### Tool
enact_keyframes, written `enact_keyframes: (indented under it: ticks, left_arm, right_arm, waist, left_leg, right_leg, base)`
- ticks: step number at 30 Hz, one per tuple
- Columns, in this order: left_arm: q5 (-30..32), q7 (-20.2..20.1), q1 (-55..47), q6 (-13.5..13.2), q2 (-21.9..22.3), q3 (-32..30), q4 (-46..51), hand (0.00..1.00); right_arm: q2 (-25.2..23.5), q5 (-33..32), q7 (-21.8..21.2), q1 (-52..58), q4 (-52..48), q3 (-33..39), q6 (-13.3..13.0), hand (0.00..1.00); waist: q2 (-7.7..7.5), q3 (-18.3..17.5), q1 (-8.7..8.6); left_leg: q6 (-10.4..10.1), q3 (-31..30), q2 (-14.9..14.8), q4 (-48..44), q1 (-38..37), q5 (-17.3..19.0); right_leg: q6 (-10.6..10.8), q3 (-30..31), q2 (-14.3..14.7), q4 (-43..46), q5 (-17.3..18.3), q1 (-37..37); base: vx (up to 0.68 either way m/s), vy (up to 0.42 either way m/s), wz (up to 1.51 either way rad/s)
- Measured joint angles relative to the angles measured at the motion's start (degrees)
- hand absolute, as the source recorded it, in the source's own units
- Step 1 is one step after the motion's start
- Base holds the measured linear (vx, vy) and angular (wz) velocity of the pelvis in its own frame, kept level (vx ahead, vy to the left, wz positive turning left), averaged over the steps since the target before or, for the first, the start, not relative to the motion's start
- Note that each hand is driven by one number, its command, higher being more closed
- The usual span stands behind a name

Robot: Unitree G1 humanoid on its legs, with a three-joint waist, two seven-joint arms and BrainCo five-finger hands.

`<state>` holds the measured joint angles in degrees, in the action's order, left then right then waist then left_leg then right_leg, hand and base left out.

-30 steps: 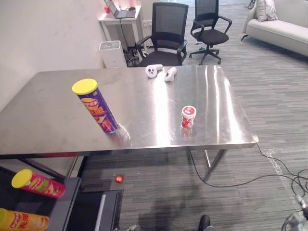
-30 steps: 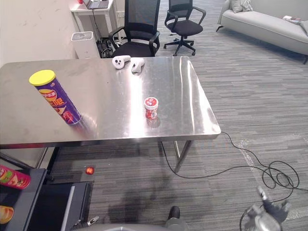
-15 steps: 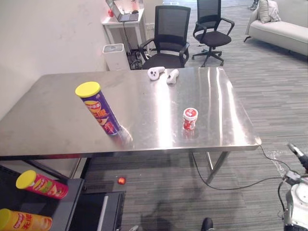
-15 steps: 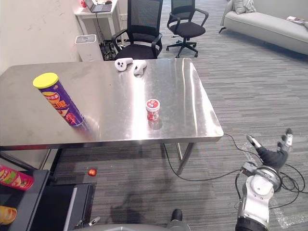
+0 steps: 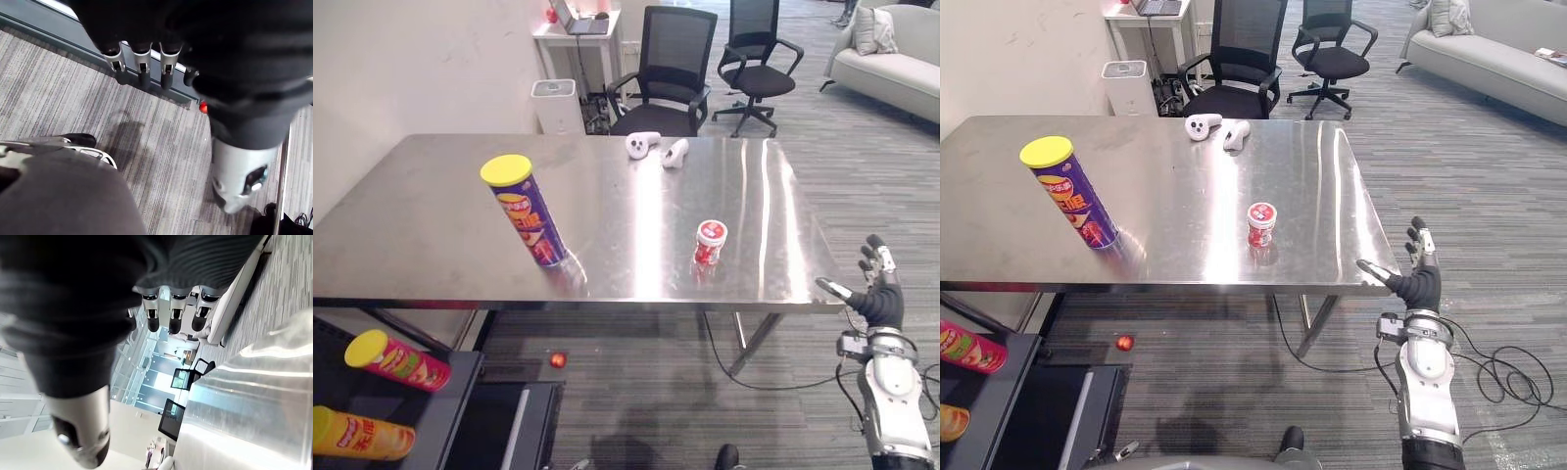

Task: Put the gum and the chips on the shelf.

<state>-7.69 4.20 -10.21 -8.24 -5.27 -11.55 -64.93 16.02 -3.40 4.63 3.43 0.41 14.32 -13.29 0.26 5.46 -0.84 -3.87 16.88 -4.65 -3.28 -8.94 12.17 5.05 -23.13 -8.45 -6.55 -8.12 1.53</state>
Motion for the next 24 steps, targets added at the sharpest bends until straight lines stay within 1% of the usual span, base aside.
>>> enact_keyframes:
  ticks: [5, 7, 9, 13, 17, 24]
  left_arm:
    - [0.1, 0.0, -0.2, -0.1, -0.2, 0.8, 0.0, 0.00]
    - [0.2, 0.0, -0.2, -0.1, -0.4, 1.2, 0.0, 0.00]
    - [1.5, 0.0, -0.3, 0.0, -0.7, 1.2, 0.0, 0.00]
    - [1.7, 0.3, -0.7, 0.0, -0.9, 1.1, 0.0, 0.00]
    - [1.7, 0.5, -0.8, 0.0, -0.9, 1.1, 0.1, 0.00]
    - [1.6, 0.5, -0.8, 0.0, -1.1, 1.1, 0.0, 0.00]
  right_arm:
    - [1.6, 0.0, 0.0, -1.6, 0.8, -3.8, 0.0, 0.00]
    - [1.6, 0.0, 0.1, -3.4, 2.2, -4.1, 0.0, 0.00]
    - [1.6, 0.1, 0.3, -5.5, 4.7, -5.1, 0.1, 0.00]
    - [1.6, 0.2, 0.8, -8.1, 7.4, -6.5, 0.1, 0.00]
    - [1.6, 0.3, 1.5, -10.6, 10.2, -7.0, 0.4, 0.00]
    - [1.8, 0.9, 1.8, -15.4, 14.5, -10.4, 0.7, 0.00]
  waist:
    - [-0.02, 0.0, 0.43]
    - [-0.11, 0.1, 1.01]
    - [-0.42, 0.3, 1.17]
    - [-0.92, 0.9, 1.35]
    - [-1.11, 1.5, 2.38]
    - [-1.37, 2.5, 2.71]
  left_leg:
    - [0.4, -1.5, 0.4, -0.2, 0.9, -0.3]
    - [0.5, -1.8, 0.5, -0.2, 0.9, -0.3]
    - [0.6, -2.0, 0.8, -0.2, 1.0, -0.4]
    - [0.7, -2.7, 1.2, -0.5, 1.9, -0.5]
    - [0.7, -3.3, 1.3, -0.8, 2.3, -0.5]
    - [0.9, -3.8, 1.5, -0.9, 2.6, -0.6]
  right_leg:
    - [0.0, -1.5, -0.6, 0.0, 0.0, 0.0]
    - [0.0, -1.6, -0.8, 0.0, 0.0, 0.2]
    - [0.0, -1.7, -1.0, 0.0, 0.0, 0.3]
    - [0.3, -2.2, -1.4, 0.0, -0.2, -0.1]
    - [0.3, -2.7, -1.6, 0.1, -0.2, -0.1]
    - [0.4, -3.1, -1.9, 0.3, -0.3, -0.1]
  base:
    - [-0.01, 0.014, 0.15]
    - [-0.02, 0.010, 0.10]
    - [-0.02, 0.016, 0.04]
    - [-0.02, 0.017, 0.08]
    - [0.00, 0.010, 0.07]
    - [0.00, 0.001, 0.03]
